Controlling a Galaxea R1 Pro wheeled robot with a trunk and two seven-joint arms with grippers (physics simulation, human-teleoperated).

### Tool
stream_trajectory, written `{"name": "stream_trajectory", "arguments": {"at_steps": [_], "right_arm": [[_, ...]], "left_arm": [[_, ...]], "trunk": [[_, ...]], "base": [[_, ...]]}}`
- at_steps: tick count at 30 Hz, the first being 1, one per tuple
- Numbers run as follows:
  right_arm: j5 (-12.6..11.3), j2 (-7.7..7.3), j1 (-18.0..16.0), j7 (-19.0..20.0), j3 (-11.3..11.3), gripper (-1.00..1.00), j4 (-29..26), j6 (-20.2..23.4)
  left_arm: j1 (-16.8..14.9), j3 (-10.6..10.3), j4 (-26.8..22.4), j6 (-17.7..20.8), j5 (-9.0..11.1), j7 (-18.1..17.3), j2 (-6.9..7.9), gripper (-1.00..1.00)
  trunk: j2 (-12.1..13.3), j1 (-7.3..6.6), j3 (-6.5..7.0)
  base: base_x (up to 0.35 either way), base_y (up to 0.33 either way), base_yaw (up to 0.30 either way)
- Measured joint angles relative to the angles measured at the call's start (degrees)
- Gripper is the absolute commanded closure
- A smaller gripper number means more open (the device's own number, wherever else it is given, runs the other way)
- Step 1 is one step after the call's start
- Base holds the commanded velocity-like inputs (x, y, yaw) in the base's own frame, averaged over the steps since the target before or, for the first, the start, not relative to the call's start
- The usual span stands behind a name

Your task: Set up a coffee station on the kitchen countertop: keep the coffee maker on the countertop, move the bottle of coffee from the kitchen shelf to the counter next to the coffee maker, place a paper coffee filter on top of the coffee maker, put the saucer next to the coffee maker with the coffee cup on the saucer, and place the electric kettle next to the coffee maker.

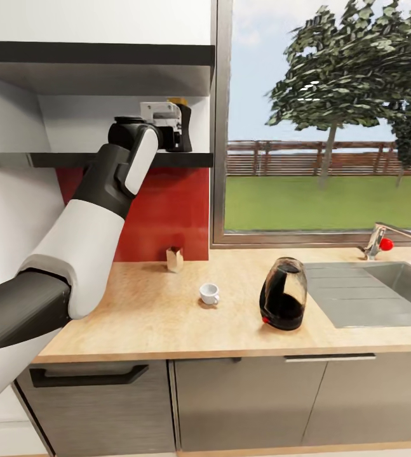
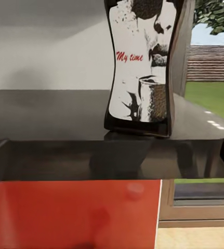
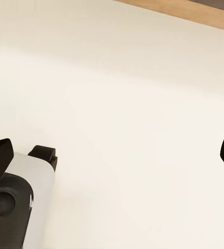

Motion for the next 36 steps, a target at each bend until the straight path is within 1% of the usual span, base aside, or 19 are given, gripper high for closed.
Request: {"name": "stream_trajectory", "arguments": {"at_steps": [5, 10, 20, 23, 25, 27, 30, 36], "right_arm": [[0.0, -0.17, 0.7, 0.0, 0.0, -1.0, 0.1, 0.1], [0.0, -0.18, 1.0, 0.0, 0.0, -1.0, 0.1, 0.0], [0.0, -0.19, 1.1, 0.0, 0.0, -1.0, 0.1, 0.0], [0.0, -0.19, 1.1, 0.0, 0.0, -1.0, 0.0, 0.0], [0.0, -0.19, 1.1, 0.0, 0.0, -1.0, 0.0, 0.0], [0.0, -0.19, 1.1, 0.0, 0.0, -1.0, 0.1, 0.0], [0.0, -0.19, 1.1, 0.0, 0.0, -1.0, 0.0, 0.0], [0.0, -0.19, 1.1, 0.0, 0.0, -1.0, 0.0, 0.0]], "left_arm": [[0.0, -0.1, -0.8, 0.0, 0.0, 0.0, 0.0, -1.0], [0.0, -0.1, -1.6, 0.0, 0.0, 0.0, 0.0, -1.0], [-0.3, 0.0, -1.3, 0.1, -0.1, 0.0, 0.0, -1.0], [-3.1, 0.0, 1.0, 0.2, -0.2, 0.0, 0.0, -1.0], [-4.3, 0.0, 2.4, 0.2, -0.2, 0.0, 0.0, -1.0], [-6.5, 0.0, 5.1, 0.2, -0.2, 0.0, 0.0, -1.0], [-7.6, 0.0, 6.6, 0.1, -0.1, 0.0, 0.0, -1.0], [-8.3, 0.1, 7.5, 0.0, 0.0, 0.0, 0.0, -1.0]], "trunk": [[0.0, -0.01, 0.0], [0.0, -0.01, 0.0], [0.0, 0.01, 0.0], [0.0, 0.0, 0.01], [0.0, 0.0, 0.0], [0.0, 0.0, 0.0], [0.0, 0.01, 0.0], [0.0, 0.01, 0.0]], "base": [[0.058, 0.0, 0.0], [0.168, 0.0, 0.0], [0.039, 0.0, 0.0], [0.002, 0.0, 0.0], [0.001, 0.0, 0.0], [0.0, 0.0, 0.0], [0.0, 0.0, 0.0], [0.016, 0.0, 0.0]]}}
